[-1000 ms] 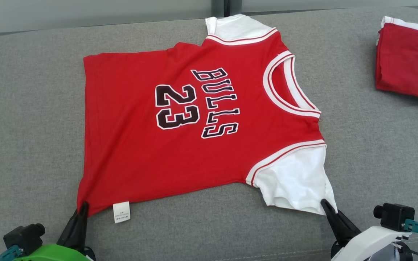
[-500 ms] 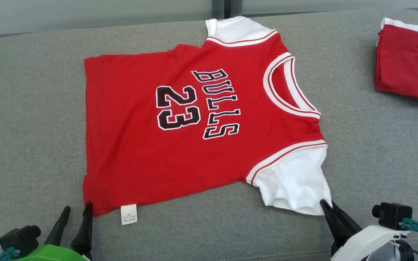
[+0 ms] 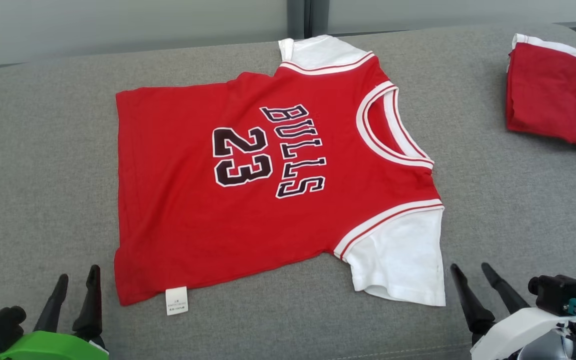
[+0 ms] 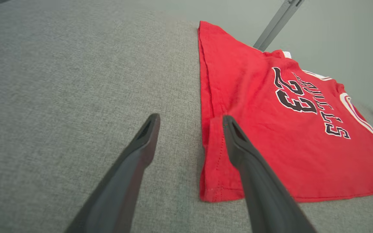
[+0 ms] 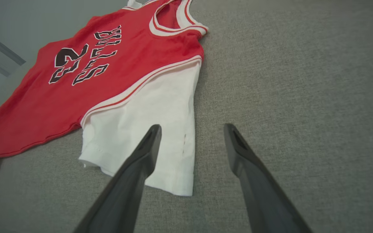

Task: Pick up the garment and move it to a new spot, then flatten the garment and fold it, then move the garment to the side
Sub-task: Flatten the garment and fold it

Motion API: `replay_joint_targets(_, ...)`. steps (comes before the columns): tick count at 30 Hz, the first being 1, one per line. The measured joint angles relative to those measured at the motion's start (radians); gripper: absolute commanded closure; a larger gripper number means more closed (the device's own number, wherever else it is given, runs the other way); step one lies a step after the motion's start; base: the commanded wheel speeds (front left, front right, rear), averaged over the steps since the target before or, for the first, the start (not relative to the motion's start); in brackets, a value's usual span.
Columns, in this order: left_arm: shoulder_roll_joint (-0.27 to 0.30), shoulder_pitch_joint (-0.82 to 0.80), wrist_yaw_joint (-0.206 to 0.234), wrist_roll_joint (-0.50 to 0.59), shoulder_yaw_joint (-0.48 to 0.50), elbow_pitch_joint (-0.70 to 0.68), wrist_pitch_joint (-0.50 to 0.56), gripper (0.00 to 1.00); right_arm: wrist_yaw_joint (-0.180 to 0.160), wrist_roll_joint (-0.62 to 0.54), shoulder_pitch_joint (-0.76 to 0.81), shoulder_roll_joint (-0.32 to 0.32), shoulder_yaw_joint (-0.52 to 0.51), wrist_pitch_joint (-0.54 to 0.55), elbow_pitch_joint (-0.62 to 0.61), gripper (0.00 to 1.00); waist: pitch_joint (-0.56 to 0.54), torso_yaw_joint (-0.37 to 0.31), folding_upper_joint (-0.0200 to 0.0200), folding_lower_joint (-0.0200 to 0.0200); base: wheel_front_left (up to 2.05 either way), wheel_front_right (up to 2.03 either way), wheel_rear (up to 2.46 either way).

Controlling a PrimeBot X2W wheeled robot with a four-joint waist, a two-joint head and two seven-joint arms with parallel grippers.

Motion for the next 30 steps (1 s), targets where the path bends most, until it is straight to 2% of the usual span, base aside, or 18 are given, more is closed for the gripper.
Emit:
replay_joint_targets(7,-0.001,0.002,0.0,0.045,0.071,-0.049,0.0,0.0,-0.043,-0.073,-0.011,-0.036,-0.039,-0.074,-0.049,0.0,-0.032,-0.008,0.0,0.0,0.0,0.0,0.0)
replay_joint_targets(16,-0.014,0.005,0.0,0.139,0.072,-0.139,0.0,0.0,-0.078,-0.15,-0.028,-0.069,-0.095,-0.158,-0.087,0.0,-0.084,0.004,0.0,0.0,0.0,0.0,0.0)
replay_joint_targets(30,-0.03,0.006,0.0,0.172,0.029,-0.182,0.0,0.0,-0.087,-0.185,-0.047,-0.071,-0.095,-0.166,-0.061,0.0,-0.14,0.03,0.0,0.0,0.0,0.0,0.0)
